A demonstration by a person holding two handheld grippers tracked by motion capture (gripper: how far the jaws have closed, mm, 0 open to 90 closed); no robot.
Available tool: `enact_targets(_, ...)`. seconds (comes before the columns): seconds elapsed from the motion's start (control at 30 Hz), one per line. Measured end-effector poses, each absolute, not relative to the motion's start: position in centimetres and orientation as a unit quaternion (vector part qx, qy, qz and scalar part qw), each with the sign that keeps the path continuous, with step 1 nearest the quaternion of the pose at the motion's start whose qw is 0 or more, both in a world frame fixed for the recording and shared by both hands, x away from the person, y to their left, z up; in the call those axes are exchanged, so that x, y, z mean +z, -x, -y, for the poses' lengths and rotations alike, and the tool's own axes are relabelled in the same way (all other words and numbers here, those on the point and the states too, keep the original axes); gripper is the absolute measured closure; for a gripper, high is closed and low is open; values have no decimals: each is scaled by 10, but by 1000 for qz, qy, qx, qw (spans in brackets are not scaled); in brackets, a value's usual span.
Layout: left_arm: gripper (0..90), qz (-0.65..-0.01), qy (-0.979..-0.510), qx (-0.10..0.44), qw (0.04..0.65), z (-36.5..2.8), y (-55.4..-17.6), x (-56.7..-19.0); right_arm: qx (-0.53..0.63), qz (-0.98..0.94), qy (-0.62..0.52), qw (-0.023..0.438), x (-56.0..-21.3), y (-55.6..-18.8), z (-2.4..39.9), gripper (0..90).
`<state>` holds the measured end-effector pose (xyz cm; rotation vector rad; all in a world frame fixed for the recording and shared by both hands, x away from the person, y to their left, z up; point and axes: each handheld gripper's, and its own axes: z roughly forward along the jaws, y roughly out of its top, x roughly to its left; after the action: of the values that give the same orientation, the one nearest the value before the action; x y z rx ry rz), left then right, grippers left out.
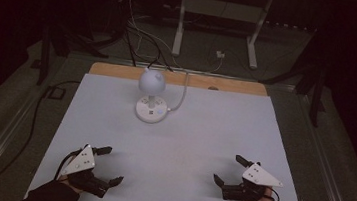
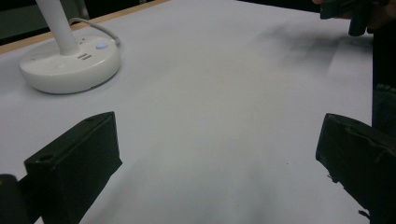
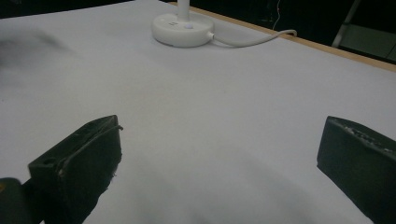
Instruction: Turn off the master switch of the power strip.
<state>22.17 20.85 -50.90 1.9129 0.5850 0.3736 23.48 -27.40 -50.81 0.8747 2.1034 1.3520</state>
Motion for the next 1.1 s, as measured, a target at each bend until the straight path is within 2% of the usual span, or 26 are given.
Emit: enact_targets(1.1, 2, -241, -807, 145, 520, -205, -221, -508, 498, -767, -315, 253, -506, -234, 273, 0)
